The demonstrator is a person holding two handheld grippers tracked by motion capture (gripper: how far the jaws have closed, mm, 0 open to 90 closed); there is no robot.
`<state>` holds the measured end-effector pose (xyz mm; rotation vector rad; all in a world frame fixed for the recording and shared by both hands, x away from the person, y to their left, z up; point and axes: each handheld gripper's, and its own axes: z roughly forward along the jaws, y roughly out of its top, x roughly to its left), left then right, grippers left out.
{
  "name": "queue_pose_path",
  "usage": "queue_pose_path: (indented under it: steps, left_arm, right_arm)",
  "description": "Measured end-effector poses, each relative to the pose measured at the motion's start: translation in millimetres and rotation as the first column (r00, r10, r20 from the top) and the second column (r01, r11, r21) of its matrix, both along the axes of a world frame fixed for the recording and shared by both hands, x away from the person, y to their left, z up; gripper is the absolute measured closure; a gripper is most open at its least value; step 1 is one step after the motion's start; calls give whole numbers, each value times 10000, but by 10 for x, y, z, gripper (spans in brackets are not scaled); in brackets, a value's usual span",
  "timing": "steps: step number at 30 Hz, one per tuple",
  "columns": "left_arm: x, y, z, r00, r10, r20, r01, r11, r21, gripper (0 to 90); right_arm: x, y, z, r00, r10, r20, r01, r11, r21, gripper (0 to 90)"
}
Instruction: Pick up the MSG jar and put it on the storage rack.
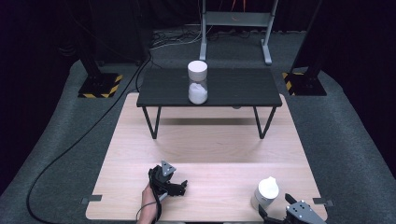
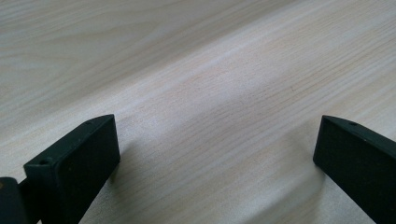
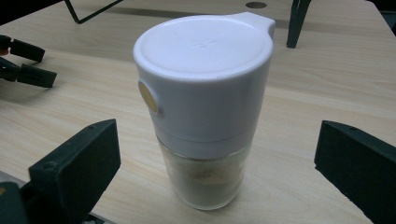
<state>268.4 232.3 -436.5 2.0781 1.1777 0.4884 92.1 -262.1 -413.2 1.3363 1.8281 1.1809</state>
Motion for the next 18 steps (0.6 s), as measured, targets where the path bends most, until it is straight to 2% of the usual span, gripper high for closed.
queue_pose_path:
  steps: [12,15,18]
  left_arm:
    - [-6,-8,-4,10000,10,32,-10,10000,29,2]
    - [17,33,-3,9998,-214,32,214,9998,28,1]
    - [22,64,-4,9999,-162,31,161,9999,29,1]
  right_arm:
    - [26,125,66,9999,147,22,-146,9994,-327,0]
    - [36,148,102,9997,219,72,-216,9988,-447,0]
    - [36,154,119,9997,232,124,-226,9985,-490,0]
